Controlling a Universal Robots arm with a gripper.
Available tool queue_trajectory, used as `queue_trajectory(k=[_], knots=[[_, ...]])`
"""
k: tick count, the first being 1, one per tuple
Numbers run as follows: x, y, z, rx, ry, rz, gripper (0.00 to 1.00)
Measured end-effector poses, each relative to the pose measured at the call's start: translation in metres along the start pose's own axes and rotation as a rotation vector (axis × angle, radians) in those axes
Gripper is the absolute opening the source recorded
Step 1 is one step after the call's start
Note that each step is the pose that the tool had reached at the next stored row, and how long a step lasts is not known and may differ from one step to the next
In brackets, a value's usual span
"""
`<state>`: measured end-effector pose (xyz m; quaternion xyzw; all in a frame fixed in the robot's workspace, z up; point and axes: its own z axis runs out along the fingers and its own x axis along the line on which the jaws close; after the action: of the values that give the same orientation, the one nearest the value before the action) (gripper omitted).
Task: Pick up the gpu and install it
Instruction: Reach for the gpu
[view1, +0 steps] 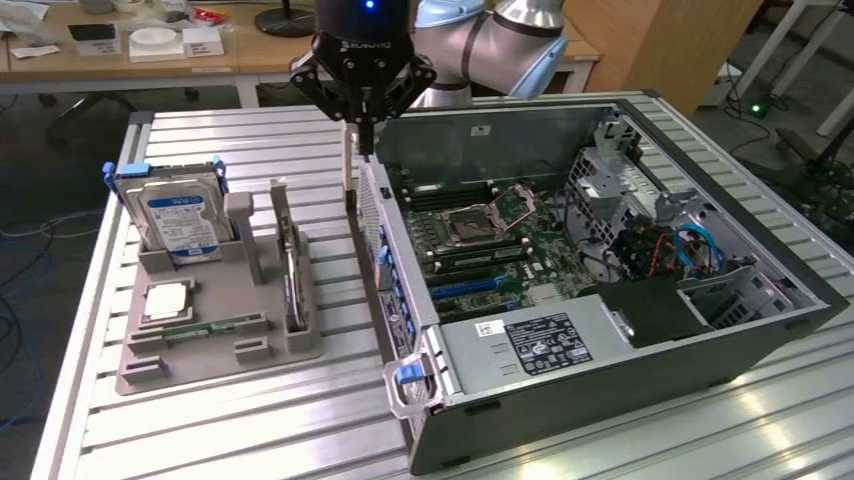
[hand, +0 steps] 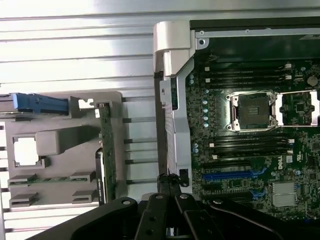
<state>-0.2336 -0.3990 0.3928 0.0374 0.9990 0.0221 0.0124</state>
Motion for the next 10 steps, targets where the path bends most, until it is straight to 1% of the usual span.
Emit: queue_trajectory(k=[10], knots=[[0.021, -0.0016, -0.0005, 0.0000, 0.0000, 0.000, 0.10]])
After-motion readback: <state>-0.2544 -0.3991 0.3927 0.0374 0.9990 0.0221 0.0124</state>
